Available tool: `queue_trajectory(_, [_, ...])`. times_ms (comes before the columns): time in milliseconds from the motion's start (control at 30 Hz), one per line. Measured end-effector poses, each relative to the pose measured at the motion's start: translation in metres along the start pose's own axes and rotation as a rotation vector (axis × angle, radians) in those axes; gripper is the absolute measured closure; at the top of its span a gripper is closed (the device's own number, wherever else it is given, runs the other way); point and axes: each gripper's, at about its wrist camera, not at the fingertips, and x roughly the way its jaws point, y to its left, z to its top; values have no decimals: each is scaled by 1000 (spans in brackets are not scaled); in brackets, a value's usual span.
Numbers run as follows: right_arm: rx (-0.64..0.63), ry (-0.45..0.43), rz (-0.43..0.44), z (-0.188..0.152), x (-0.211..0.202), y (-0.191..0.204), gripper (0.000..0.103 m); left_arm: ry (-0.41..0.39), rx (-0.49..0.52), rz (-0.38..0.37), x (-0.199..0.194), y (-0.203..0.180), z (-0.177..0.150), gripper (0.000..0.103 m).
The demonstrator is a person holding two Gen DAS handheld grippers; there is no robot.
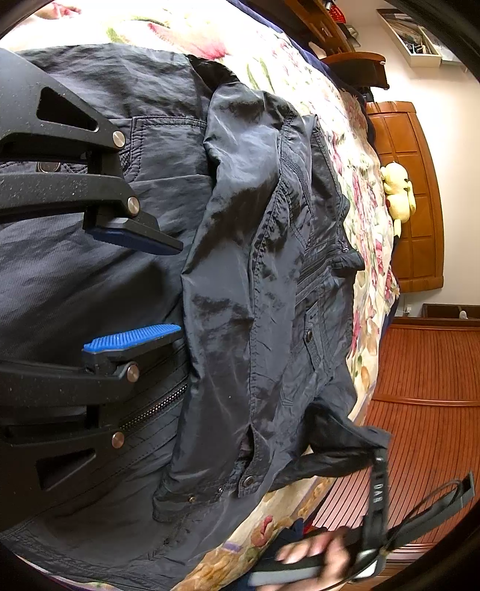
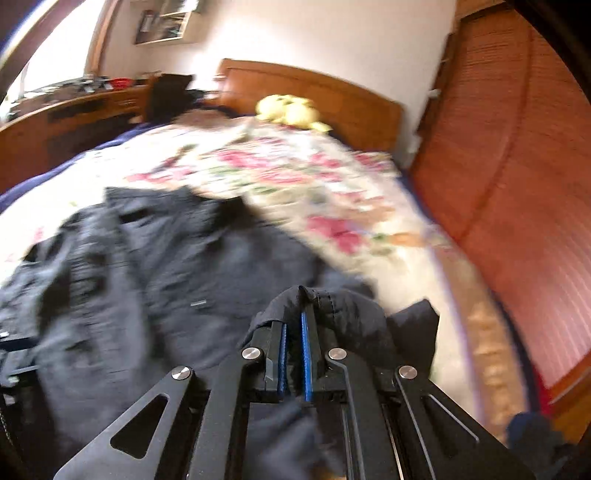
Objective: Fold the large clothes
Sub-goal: 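Lift the sleeve with the right gripper and fold it across the jacket body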
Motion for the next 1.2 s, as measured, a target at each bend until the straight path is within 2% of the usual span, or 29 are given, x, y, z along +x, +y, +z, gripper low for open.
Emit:
queue_trajectory(133, [35, 55, 90, -21, 15, 16, 97, 0, 0, 0, 0, 0, 0, 63])
queue_trajectory(200, [61, 91, 114, -34, 24, 12, 96, 0, 0, 0, 0, -1, 0, 63])
queue_trajectory(333, [112, 153, 128, -48, 45, -6, 78, 0, 0, 1, 1, -1, 0, 63])
queue_trajectory(400, [140, 146, 122, -55, 41, -15, 62, 1, 0, 1, 1, -1, 0, 63])
queue_trajectory(467, [170, 138, 117, -62, 35, -25, 55, 0, -1, 1, 1, -1, 0, 63])
queue_trajectory(633, [184, 97, 82, -71, 9, -39, 48, 1, 0, 1, 1, -1, 0, 63])
queue_trajectory(767, [207, 56, 40, -80, -12, -53, 37, 1, 0, 1, 1, -1, 0, 63])
queue_trajectory(900, [246, 76, -23, -93, -12, -76, 35, 0, 0, 2, 1, -1, 0, 63])
queue_trajectory(1033, [275, 159, -70, -109, 23, -89, 35, 1, 0, 2, 2, -1, 0, 63])
queue_trajectory(1200, [351, 224, -40, -123, 52, -98, 35, 1, 0, 2, 2, -1, 0, 63])
